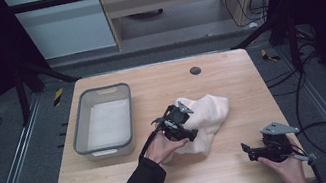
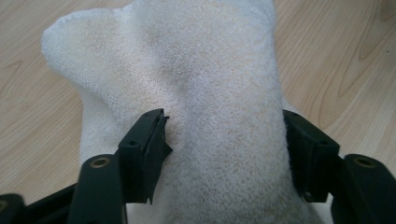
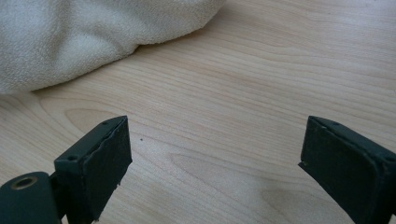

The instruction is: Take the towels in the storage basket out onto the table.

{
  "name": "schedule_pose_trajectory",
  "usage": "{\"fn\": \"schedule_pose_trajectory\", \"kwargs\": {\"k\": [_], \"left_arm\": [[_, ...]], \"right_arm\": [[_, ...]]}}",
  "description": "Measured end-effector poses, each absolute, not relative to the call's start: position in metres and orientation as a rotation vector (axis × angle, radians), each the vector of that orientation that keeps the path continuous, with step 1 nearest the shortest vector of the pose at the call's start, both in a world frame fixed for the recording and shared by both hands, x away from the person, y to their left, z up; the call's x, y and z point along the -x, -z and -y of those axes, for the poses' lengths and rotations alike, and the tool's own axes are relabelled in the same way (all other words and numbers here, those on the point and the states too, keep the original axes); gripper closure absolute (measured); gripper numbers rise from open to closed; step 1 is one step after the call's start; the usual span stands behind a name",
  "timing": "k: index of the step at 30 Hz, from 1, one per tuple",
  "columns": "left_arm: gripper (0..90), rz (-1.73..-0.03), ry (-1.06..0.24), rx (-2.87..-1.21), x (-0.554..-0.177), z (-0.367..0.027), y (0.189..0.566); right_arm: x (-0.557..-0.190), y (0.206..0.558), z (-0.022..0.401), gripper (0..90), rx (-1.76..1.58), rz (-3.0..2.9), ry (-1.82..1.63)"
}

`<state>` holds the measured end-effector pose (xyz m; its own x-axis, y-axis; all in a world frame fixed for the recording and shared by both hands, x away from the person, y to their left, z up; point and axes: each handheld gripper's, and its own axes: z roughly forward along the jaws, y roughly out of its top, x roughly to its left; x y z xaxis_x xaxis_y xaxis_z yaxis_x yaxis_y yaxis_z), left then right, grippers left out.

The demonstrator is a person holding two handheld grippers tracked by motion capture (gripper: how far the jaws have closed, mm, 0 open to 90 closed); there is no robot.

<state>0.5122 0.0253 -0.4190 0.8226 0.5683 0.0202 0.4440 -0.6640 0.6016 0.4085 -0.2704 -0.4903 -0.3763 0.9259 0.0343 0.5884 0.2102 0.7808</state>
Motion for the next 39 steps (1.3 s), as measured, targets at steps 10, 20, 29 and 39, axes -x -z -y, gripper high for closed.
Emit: {"fn": "schedule_pose_trajectory", "kwargs": {"k": [10,20,29,39], "left_arm": [[19.1,-0.748,-0.292,-2.349,-0.505,-0.039,0.410],[14.3,-0.747,-0.324,-2.295,-0.493,-0.060,0.406],[13.4,-0.755,-0.365,-2.228,-0.479,-0.083,0.401],[13.4,-0.798,-0.422,-2.154,-0.465,-0.116,0.404]], "right_arm": [[-0.409,0.490,0.270,8.2,-1.408,-2.045,-1.012],[-0.408,0.491,0.270,8.1,-1.416,-2.043,-1.011],[-0.409,0.492,0.271,8.0,-1.407,-2.042,-1.003],[-0.408,0.492,0.271,7.7,-1.409,-2.039,-0.999]]}}
